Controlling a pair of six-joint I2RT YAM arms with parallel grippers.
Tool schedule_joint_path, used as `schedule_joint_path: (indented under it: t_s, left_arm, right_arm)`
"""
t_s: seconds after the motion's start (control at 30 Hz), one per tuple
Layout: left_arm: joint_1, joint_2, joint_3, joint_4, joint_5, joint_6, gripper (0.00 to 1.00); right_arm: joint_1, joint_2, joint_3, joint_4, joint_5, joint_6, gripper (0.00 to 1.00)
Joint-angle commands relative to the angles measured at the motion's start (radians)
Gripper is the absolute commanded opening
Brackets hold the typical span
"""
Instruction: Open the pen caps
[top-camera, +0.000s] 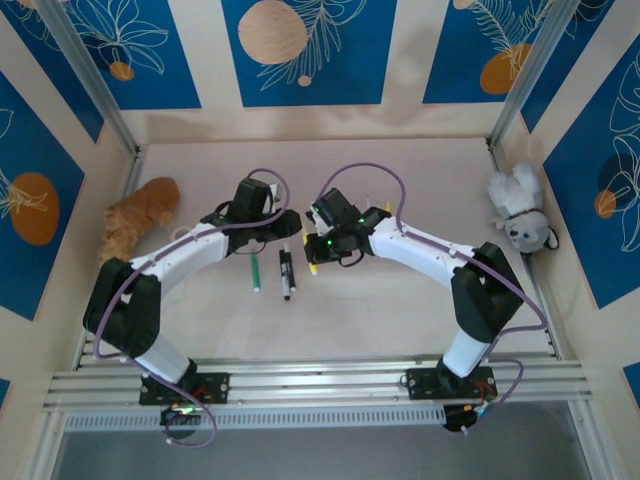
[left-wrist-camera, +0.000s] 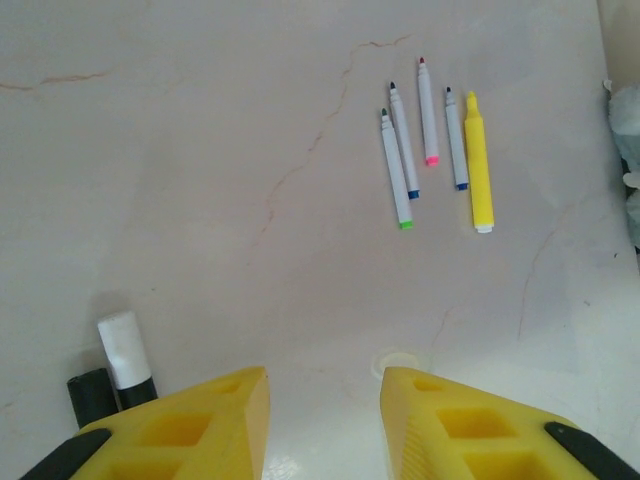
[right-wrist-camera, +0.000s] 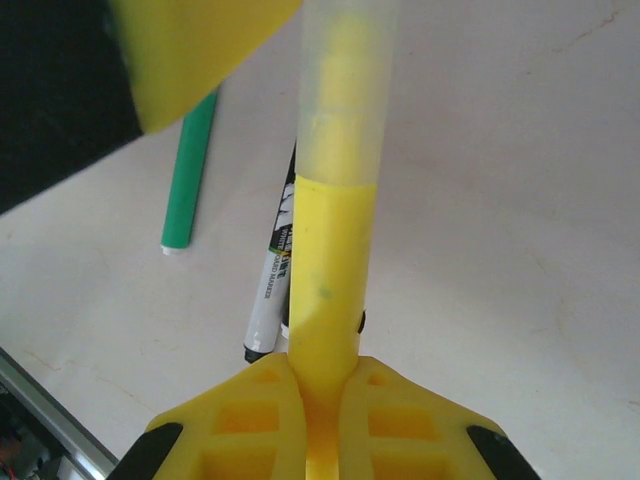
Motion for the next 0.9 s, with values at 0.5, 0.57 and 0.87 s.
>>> schedule_joint_path:
  t_s: [0.5, 0.57, 0.87]
  left_arm:
    - [-0.029, 0.004, 0.038, 0.046, 0.024, -0.029, 0.4]
    - [-0.032, 0.014, 0.042, 0.046, 0.031, -0.03, 0.38]
    - [-0.038, 0.027, 0.04, 0.056, 0.038, -0.033, 0.37]
  right_arm:
    - [0.01, -0.035, -0.03, 0.06, -0.082, 0.007, 0.0]
    - [0.011, -0.036, -0.031, 0.067, -0.086, 0.01, 0.0]
    - [0.013, -0.052, -0.018, 0.065, -0.054, 0.014, 0.0]
